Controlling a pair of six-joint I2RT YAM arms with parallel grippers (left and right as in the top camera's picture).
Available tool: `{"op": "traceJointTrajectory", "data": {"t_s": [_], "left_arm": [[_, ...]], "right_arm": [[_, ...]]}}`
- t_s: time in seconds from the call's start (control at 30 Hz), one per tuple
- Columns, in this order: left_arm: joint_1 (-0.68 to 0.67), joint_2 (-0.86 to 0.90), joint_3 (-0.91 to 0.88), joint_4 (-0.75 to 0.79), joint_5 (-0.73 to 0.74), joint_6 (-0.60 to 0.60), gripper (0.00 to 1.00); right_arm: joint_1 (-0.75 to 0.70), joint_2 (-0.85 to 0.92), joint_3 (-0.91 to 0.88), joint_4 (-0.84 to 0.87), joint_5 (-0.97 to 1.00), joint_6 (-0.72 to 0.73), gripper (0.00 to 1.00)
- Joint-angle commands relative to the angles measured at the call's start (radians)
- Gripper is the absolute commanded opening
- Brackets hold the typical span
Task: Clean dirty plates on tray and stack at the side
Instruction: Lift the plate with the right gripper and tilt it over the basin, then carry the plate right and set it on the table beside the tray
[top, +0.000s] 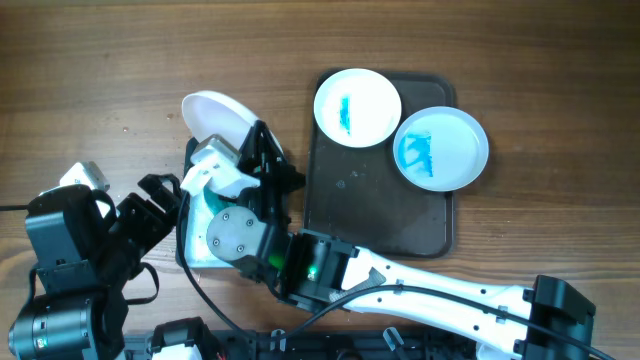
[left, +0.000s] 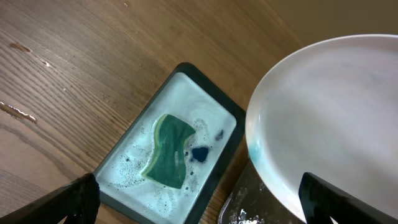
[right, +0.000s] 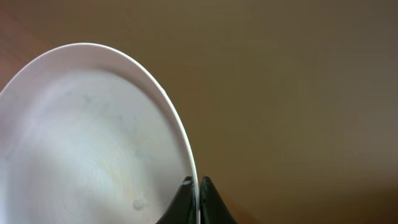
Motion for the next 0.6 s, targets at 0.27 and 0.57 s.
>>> {"op": "traceJointTrajectory", "data": {"t_s": [0.27, 0.57], "left_arm": [[0.008, -0.001, 0.019, 0.001, -0.018, -0.009, 1.00], [0.008, -0.001, 0.019, 0.001, -0.018, -0.010, 1.00]], "right_arm": [[-0.002, -0.016, 0.010, 0.010, 0.014, -0.132, 0.04], [-0.002, -0.016, 0.010, 0.017, 0.014, -0.131, 0.04]]}}
